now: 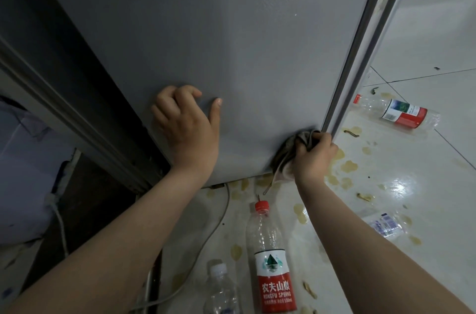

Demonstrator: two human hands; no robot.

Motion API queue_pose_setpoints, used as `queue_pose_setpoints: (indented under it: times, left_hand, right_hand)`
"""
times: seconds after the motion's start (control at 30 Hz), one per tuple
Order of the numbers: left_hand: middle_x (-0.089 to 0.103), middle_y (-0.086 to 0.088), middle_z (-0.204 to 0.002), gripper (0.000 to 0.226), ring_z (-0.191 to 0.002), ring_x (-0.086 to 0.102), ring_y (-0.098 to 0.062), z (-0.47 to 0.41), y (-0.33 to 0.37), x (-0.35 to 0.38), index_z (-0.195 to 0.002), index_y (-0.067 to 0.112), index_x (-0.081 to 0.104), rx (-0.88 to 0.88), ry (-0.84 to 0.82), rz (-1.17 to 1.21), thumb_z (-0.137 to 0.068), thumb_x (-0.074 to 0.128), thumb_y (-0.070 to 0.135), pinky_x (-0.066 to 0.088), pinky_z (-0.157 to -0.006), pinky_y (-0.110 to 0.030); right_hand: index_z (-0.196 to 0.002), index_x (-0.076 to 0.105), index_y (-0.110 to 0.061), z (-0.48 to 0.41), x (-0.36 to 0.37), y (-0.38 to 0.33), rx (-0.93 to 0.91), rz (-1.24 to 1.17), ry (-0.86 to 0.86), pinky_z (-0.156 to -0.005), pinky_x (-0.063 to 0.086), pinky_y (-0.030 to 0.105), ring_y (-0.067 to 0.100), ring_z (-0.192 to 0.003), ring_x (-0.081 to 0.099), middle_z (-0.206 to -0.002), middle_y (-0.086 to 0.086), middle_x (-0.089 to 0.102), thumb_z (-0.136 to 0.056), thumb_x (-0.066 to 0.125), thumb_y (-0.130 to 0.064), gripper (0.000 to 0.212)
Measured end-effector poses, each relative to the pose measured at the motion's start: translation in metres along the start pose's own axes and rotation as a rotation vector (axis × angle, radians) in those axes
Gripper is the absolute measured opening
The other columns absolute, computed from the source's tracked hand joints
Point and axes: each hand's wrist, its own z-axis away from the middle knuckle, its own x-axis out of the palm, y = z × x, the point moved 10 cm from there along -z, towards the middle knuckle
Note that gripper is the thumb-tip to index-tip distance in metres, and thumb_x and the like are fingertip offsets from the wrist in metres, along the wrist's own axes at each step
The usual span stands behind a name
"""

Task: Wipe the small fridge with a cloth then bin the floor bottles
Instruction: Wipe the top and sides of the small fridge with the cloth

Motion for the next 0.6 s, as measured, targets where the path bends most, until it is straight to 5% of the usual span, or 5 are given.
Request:
queue_pose_setpoints:
  times: [0.2,0.33,0.47,0.6]
  left_hand:
    - [0.051,-0.021,-0.109,0.033,-0.095,0.049,-0.041,0.001,0.0,-0.001,-0.094,0.016,0.041,-0.005,-0.016,-0.009,-0.079,0.061,0.037,0.04,-0.078,-0.042]
    - [0.051,-0.022,-0.11,0.036,-0.095,0.046,-0.039,0.003,-0.001,-0.001,-0.095,0.018,0.037,0.014,-0.014,-0.023,-0.079,0.062,0.038,0.038,-0.077,-0.042]
    - [0.052,-0.022,-0.108,0.037,-0.094,0.031,-0.027,0.003,-0.003,-0.003,-0.097,0.018,0.035,0.061,-0.001,-0.022,-0.079,0.062,0.037,0.042,-0.076,-0.043]
    - [0.052,-0.021,-0.107,0.037,-0.094,0.043,-0.033,0.003,-0.004,-0.002,-0.098,0.016,0.037,0.118,-0.016,-0.043,-0.079,0.064,0.033,0.043,-0.078,-0.044]
  right_hand:
    - [-0.113,0.049,-0.001,0.011,-0.001,-0.038,-0.013,-0.075,0.015,-0.07,0.024,0.009,-0.002,-0.08,0.046,-0.122,0.018,0.041,-0.088,0.058,-0.008,0.028]
    - [-0.108,0.052,-0.002,0.026,0.006,-0.085,-0.157,-0.19,-0.009,-0.08,0.029,0.006,0.013,-0.083,0.042,-0.113,0.013,0.039,-0.085,0.064,-0.007,0.027]
    - [-0.102,0.053,-0.002,0.04,0.013,-0.128,-0.329,-0.276,-0.021,-0.081,0.032,0.001,0.005,-0.082,0.045,-0.105,0.004,0.036,-0.08,0.07,-0.007,0.028]
    - [-0.101,0.052,-0.001,0.045,0.019,-0.131,-0.391,-0.249,-0.025,-0.079,0.031,-0.003,-0.004,-0.08,0.044,-0.105,0.004,0.035,-0.08,0.071,-0.006,0.029]
